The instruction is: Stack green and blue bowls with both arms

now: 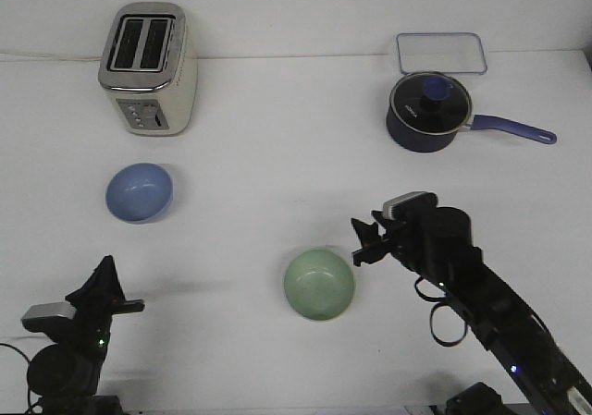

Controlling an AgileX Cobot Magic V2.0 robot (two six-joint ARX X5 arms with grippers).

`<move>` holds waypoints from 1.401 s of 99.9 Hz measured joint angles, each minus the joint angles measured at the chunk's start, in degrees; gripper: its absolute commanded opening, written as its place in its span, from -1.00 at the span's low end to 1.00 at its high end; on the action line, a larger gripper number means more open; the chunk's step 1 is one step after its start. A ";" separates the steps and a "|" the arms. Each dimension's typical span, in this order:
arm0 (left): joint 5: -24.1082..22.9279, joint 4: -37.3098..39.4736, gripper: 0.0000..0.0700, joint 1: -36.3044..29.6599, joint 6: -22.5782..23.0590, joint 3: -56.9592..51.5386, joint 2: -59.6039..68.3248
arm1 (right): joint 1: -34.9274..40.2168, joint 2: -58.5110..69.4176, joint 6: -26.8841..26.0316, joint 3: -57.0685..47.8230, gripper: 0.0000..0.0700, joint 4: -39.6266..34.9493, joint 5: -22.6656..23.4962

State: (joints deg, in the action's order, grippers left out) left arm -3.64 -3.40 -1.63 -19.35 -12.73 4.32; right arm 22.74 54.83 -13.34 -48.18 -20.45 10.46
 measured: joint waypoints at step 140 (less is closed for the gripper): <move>8.07 -21.38 0.50 10.78 6.80 -53.37 89.07 | -1.01 -37.07 1.95 25.83 -0.09 5.25 -13.38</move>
State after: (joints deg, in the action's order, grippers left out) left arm 4.43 -24.77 9.15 -12.56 -66.11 93.38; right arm 21.74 17.76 -11.40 -22.35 -15.20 -2.92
